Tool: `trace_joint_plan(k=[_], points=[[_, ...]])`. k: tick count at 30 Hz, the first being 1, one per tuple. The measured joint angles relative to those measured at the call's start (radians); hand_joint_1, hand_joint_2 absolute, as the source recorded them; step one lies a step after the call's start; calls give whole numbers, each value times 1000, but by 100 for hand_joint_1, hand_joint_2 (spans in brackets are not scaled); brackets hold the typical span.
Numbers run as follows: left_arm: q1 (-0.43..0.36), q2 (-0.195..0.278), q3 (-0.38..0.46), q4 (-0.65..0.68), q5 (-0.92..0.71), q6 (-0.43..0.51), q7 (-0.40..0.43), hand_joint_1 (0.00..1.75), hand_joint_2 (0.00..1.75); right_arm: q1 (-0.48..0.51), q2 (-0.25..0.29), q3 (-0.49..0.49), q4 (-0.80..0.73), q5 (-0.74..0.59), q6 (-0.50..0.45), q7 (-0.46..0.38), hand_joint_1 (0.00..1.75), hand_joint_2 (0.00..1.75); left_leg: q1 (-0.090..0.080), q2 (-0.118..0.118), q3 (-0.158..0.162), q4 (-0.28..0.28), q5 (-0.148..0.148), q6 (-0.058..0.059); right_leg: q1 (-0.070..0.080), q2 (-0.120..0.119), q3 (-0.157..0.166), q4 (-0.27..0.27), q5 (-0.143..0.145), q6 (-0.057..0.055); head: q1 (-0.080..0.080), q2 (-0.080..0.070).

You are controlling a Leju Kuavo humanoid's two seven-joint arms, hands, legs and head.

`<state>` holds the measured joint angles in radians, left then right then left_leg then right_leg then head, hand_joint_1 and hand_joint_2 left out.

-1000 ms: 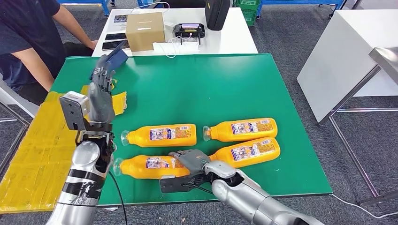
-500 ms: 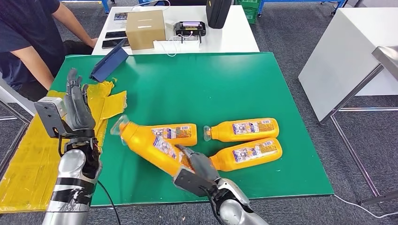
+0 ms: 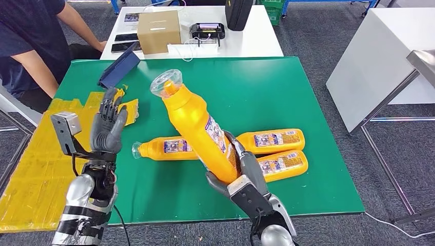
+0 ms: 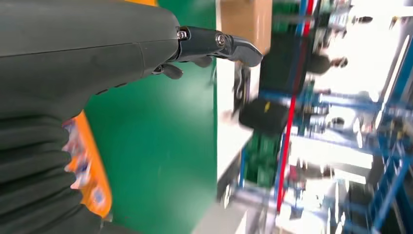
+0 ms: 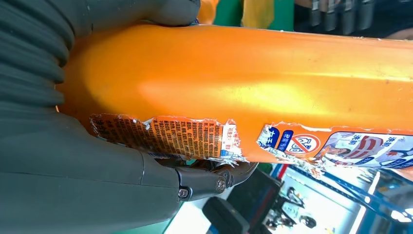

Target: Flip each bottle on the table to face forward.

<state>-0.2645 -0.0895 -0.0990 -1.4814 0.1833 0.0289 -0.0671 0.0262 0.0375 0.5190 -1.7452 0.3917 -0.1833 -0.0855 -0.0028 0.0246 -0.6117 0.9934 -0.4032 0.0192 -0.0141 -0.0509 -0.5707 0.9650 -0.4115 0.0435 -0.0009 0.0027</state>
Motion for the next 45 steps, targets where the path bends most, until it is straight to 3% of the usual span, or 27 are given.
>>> trace_joint_plan(k=[7,15,24,36,45], points=[[52,9,-52,-35,227,-213,48,0,175,15,-20,-14,-37,-41,-16,-1,175,175,0,0,-1,0,0,0,0,0,-1,0,0,0,0,0],[76,17,-77,-63,243,-222,54,0,175,20,-28,-25,-52,-46,-16,-2,175,175,0,0,-1,0,0,0,0,0,-1,0,0,0,0,0],[124,26,-134,-125,319,-319,53,0,175,19,-31,-30,-58,-50,-5,0,175,175,0,0,-2,0,0,0,0,0,-1,0,0,0,0,0],[122,39,-179,-151,354,-357,51,0,175,-91,-37,45,-18,-119,157,94,175,175,0,0,-2,0,2,-1,0,0,-2,0,0,0,0,0],[111,45,-191,-152,358,-364,52,0,175,-136,-53,97,17,-117,185,115,175,175,0,0,-3,0,2,-1,0,0,-2,0,0,0,0,0]])
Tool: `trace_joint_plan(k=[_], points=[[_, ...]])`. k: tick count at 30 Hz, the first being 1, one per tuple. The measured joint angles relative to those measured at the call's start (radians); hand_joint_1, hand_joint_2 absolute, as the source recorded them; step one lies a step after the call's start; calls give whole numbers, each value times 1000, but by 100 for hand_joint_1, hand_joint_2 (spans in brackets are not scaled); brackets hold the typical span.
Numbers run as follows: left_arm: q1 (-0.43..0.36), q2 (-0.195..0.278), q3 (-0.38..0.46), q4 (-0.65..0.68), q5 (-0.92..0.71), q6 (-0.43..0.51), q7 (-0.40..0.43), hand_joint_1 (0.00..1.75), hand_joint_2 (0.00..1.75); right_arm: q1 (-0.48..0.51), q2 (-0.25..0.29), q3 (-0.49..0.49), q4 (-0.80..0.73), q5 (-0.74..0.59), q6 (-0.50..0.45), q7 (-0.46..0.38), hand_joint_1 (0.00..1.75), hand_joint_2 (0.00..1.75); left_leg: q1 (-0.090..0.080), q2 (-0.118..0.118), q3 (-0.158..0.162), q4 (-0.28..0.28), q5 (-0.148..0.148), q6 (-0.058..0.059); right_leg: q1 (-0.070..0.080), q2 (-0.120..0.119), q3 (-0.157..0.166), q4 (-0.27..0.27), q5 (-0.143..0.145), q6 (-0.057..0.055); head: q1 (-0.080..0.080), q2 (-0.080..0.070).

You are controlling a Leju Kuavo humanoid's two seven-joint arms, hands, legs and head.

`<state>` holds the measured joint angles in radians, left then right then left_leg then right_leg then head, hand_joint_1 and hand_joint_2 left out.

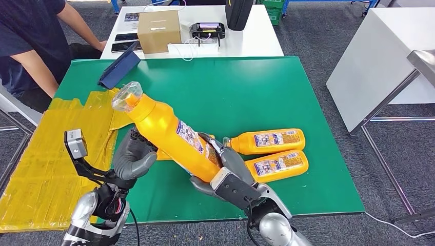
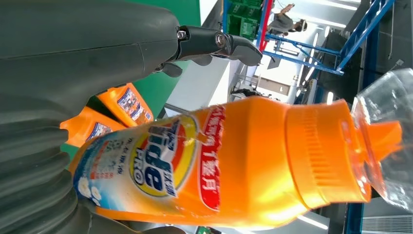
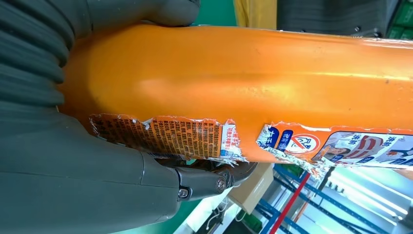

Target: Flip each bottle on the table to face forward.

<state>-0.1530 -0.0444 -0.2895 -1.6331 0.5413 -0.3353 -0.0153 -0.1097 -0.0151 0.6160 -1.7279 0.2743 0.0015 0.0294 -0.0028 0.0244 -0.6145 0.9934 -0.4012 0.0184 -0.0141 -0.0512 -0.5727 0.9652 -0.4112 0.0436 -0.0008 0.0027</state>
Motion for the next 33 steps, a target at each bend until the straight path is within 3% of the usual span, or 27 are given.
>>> trace_joint_plan(k=[9,13,19,29,30,33], points=[[-3,1,-1,0,0,0,0,0,175,-4,-4,6,15,0,2,1,175,175,0,0,0,0,0,0,0,0,0,0,0,0,0,0],[-9,3,-4,0,-18,-7,-6,0,175,-20,-10,22,24,-13,49,21,175,175,0,0,0,0,0,0,0,0,0,0,0,0,0,0],[-25,4,-18,1,-38,-21,-16,0,175,-83,-29,105,65,-28,127,41,175,175,0,0,0,0,0,0,0,0,0,0,0,0,0,0],[-48,28,-48,14,-100,-73,-47,0,175,-176,-52,213,144,-57,160,50,175,175,0,0,0,0,0,0,0,0,-1,0,1,0,0,0],[-49,30,-49,16,-103,-75,-49,15,175,-182,-53,218,150,-58,162,51,175,175,0,0,0,0,0,0,0,0,-1,0,1,0,0,0],[-51,32,-50,22,-112,-79,-56,146,175,-194,-55,226,161,-61,166,53,175,175,0,0,0,0,0,0,0,0,-1,0,1,0,0,0]])
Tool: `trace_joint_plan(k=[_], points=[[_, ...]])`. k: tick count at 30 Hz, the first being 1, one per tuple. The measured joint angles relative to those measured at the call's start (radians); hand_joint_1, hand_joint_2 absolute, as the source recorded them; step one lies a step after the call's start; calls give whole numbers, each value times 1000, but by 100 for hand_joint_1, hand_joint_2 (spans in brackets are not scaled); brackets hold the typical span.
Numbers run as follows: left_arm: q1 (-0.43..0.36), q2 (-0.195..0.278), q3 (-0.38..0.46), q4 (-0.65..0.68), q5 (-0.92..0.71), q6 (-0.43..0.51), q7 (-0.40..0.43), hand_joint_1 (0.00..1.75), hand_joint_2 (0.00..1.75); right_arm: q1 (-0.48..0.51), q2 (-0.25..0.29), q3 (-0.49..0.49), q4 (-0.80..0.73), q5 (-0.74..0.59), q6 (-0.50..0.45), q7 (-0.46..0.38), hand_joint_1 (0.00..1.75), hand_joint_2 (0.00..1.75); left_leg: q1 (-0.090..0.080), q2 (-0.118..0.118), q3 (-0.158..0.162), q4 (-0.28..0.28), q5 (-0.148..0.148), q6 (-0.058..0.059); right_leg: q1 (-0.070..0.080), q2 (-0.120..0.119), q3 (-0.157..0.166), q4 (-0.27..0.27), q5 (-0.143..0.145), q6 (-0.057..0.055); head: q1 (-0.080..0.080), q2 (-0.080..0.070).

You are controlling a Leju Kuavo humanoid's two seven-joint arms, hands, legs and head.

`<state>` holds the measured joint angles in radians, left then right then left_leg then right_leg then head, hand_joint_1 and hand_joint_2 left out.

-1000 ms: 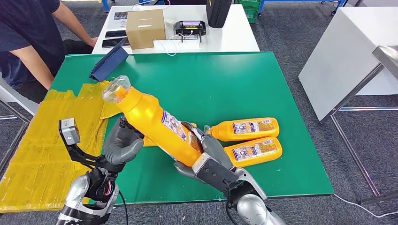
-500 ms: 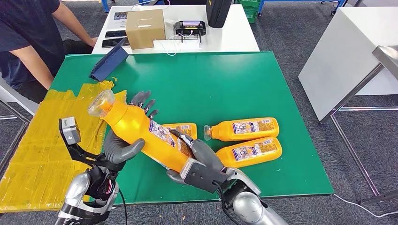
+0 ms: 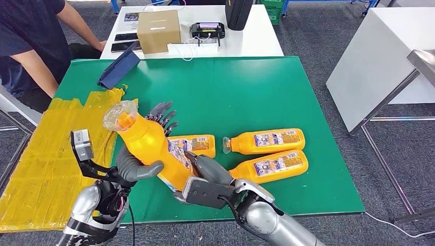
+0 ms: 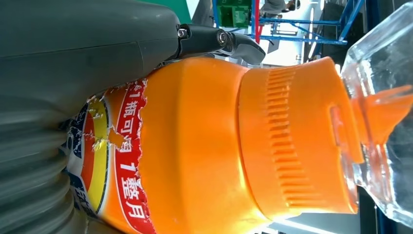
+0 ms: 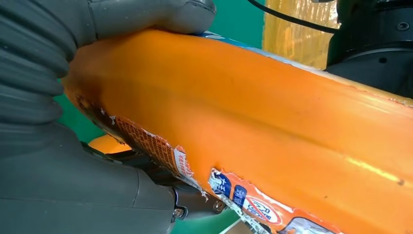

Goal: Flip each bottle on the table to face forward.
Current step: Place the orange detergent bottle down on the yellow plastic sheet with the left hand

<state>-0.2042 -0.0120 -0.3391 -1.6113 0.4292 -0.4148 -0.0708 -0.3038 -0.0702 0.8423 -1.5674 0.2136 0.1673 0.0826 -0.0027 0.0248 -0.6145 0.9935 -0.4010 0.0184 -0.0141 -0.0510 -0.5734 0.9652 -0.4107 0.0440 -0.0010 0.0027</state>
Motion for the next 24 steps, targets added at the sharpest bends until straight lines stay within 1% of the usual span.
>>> trace_joint_plan(k=[1,9,19,20,23,24], points=[[-1,1,0,1,-1,-1,-1,175,175,-3,0,2,3,-1,0,0,175,175,0,0,0,0,0,0,0,0,0,0,0,0,0,0],[-5,2,1,14,-7,-5,-8,175,175,-23,-4,17,21,-4,1,0,175,175,0,0,0,0,0,0,0,0,0,0,0,0,0,0],[-5,2,2,16,-35,-7,-26,175,175,-23,-8,18,26,2,-1,0,175,175,0,0,0,0,0,0,0,0,0,0,0,0,0,0],[-5,2,2,16,-42,-7,-29,175,175,-23,-8,18,26,5,-1,0,135,175,0,0,0,0,0,0,0,0,0,0,0,0,0,0],[-7,2,3,15,-83,-2,-42,175,175,-20,-9,16,25,31,-12,2,4,175,0,0,0,0,0,0,0,0,0,0,0,0,0,0],[-7,2,3,15,-105,5,-47,175,175,-17,-9,16,25,54,-23,5,0,175,0,0,0,0,0,0,0,0,0,0,0,0,0,0]])
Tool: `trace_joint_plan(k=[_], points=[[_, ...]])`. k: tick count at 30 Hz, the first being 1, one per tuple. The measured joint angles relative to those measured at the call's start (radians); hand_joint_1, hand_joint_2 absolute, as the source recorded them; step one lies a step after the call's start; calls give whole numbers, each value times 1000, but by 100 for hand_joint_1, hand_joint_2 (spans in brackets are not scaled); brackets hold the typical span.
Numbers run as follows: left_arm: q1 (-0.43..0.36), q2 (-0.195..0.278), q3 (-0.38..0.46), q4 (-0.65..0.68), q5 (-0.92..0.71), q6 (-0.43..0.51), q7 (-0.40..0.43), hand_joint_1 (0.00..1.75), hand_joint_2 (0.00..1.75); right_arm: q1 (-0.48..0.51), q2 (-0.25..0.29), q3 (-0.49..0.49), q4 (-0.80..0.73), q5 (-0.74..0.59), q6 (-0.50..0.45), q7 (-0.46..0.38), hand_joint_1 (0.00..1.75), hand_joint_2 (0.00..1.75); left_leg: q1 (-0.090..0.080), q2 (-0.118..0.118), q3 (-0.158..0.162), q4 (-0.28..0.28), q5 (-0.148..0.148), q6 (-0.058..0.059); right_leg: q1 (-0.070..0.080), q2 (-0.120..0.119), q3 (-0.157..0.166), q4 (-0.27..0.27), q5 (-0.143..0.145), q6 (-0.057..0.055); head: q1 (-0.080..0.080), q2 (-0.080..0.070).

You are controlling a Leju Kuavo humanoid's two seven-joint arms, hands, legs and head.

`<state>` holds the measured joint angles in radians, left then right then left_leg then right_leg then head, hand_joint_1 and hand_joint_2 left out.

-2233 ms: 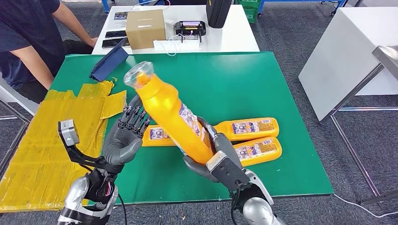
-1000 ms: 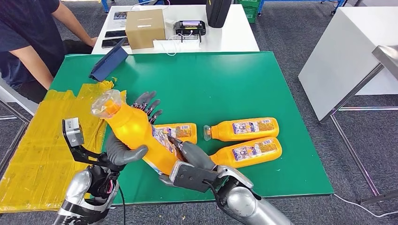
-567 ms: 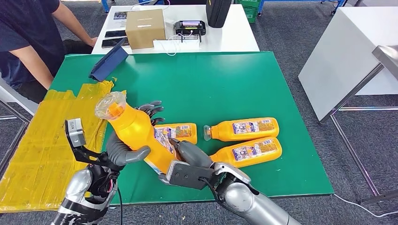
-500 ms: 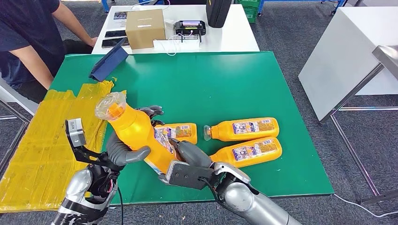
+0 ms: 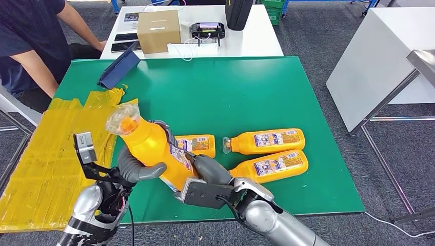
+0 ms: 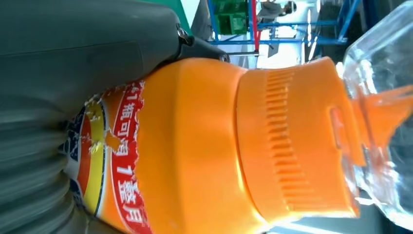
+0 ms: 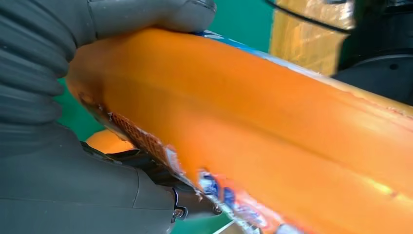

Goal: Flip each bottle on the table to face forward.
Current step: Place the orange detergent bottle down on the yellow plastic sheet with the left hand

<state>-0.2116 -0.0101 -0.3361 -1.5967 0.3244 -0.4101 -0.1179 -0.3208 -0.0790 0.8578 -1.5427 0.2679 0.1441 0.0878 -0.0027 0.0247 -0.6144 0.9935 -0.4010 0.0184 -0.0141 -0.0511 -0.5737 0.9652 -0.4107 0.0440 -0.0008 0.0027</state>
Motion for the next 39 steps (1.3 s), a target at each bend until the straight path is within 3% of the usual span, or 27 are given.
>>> trace_joint_plan(k=[5,9,12,14,18,21,25,29,33,39], points=[[-10,2,7,-7,-174,73,-35,175,175,43,0,-33,-20,145,-73,27,0,175,0,0,0,0,0,0,0,0,0,0,0,0,0,0],[-29,9,28,-11,-261,113,-50,175,175,72,0,-83,-44,183,-95,37,0,0,0,0,0,0,0,0,0,0,0,0,0,0,0,0],[-51,24,34,-11,-398,163,-66,175,175,80,-3,-116,-56,228,-114,40,0,0,0,0,0,0,0,0,0,0,0,0,0,0,0,0],[-74,49,40,-11,-597,241,-85,175,175,82,-8,-161,-68,273,-134,41,0,0,0,0,0,0,1,0,0,0,0,0,1,0,0,0],[-131,138,56,-3,-1132,436,-107,175,175,101,-12,-300,-117,329,-156,30,0,0,0,0,0,0,1,0,0,0,0,0,1,1,0,0],[-156,215,65,21,-1378,501,-103,175,175,132,-17,-387,-157,315,-154,7,0,0,0,0,0,0,1,-1,0,0,0,1,1,1,0,0],[-187,310,61,100,-1533,494,-82,175,175,160,-29,-461,-183,320,-149,-10,0,0,0,0,0,0,1,-1,0,0,-1,1,1,1,0,0],[-217,361,48,186,-1583,484,-62,175,175,172,-31,-487,-184,338,-149,-16,0,0,0,0,0,0,1,-1,0,0,-1,1,1,1,0,0],[-242,389,26,249,-1624,459,-32,175,175,177,-31,-495,-185,345,-150,-16,0,175,0,0,0,0,2,-1,0,0,-1,1,1,1,0,0],[-316,414,-16,428,-1665,404,33,175,175,184,-30,-495,-183,351,-151,-17,0,175,0,0,0,0,2,-1,0,0,-1,1,1,1,0,0]])
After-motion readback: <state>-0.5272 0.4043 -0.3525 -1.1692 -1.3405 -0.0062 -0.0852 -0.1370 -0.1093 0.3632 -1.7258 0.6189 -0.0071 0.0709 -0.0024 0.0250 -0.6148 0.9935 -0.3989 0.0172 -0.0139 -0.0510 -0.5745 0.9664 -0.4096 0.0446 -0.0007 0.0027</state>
